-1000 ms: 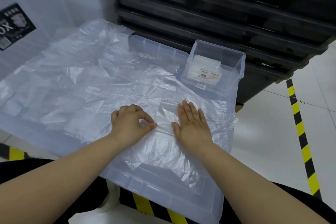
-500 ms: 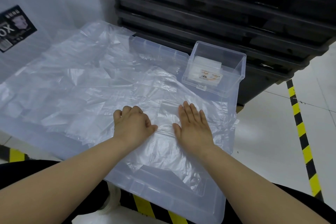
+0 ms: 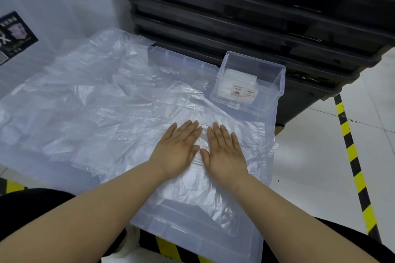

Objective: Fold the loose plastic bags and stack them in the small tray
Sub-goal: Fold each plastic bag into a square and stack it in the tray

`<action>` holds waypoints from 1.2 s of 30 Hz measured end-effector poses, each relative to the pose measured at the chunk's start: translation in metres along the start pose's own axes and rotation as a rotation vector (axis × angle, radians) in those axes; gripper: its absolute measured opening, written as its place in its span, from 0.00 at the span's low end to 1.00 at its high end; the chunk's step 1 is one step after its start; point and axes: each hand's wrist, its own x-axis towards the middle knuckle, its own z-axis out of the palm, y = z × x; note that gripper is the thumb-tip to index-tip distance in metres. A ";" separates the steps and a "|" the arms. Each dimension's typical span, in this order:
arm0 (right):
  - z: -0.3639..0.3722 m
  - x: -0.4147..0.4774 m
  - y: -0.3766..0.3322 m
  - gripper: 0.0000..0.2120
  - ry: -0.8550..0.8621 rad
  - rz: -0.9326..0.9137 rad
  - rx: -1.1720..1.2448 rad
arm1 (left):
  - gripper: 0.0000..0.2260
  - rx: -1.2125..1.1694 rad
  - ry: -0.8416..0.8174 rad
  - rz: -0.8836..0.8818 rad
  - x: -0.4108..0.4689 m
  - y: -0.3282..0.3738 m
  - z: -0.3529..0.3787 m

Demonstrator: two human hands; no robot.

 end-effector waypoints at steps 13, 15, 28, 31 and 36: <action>-0.038 0.020 0.005 0.28 0.037 0.040 0.213 | 0.32 -0.135 -0.064 -0.088 -0.006 -0.007 -0.017; -0.043 0.027 0.001 0.28 0.010 0.076 0.223 | 0.34 -0.150 -0.058 -0.069 -0.008 -0.006 -0.018; -0.051 0.027 -0.001 0.08 -0.187 0.111 0.156 | 0.40 -0.321 0.018 -0.069 -0.019 -0.011 -0.024; -0.049 0.026 -0.001 0.14 -0.180 0.101 0.166 | 0.42 -0.345 0.025 -0.109 -0.019 -0.014 -0.023; -0.052 0.018 0.009 0.13 -0.098 0.131 0.624 | 0.46 -0.470 0.026 -0.181 -0.019 -0.014 -0.027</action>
